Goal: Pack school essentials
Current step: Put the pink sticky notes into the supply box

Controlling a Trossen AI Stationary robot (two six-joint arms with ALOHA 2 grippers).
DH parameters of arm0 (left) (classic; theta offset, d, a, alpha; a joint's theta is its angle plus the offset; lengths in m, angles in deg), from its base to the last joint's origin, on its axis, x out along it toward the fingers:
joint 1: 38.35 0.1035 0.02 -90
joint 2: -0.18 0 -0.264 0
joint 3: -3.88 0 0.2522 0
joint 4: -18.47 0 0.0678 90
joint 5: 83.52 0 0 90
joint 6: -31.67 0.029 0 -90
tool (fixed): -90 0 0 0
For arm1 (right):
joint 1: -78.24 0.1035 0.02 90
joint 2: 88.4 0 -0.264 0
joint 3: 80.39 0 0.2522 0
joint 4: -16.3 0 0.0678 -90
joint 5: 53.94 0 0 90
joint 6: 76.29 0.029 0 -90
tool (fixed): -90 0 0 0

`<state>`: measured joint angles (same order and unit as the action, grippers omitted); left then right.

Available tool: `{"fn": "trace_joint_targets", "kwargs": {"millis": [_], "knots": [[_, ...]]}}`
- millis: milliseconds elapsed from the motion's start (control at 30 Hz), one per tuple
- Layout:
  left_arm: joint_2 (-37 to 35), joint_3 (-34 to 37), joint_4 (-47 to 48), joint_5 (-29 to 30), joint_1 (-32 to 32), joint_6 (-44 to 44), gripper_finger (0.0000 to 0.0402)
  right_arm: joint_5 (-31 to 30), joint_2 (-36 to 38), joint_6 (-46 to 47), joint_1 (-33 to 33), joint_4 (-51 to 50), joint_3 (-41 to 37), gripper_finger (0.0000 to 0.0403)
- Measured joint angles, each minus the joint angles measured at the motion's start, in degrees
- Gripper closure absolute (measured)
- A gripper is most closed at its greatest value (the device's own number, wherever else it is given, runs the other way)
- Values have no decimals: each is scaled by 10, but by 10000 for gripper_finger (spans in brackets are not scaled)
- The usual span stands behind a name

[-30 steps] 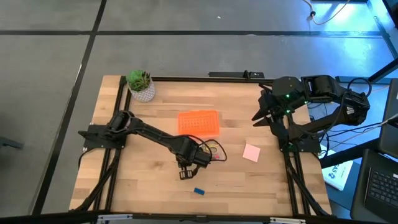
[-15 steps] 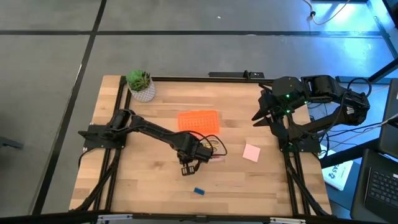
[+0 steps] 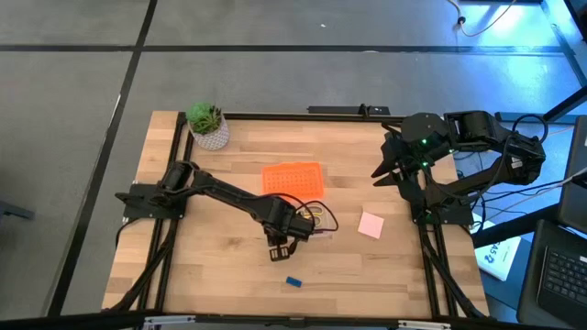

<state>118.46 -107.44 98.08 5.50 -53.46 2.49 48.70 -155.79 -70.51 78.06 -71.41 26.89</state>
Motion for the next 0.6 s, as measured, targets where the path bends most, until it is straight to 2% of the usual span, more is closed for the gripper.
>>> {"fn": "trace_joint_targets", "kwargs": {"millis": [200,333,467,600], "knots": [[-6,0,9,4,5,-38,306,0,6,9,1,-28,0,286],[-40,0,8,16,12,-30,307,-13,22,14,20,-53,-2,286],[-87,0,5,70,12,-23,307,-40,53,28,47,-50,-33,286],[-139,0,0,138,12,-32,307,-62,92,70,70,-36,-102,286]]}}
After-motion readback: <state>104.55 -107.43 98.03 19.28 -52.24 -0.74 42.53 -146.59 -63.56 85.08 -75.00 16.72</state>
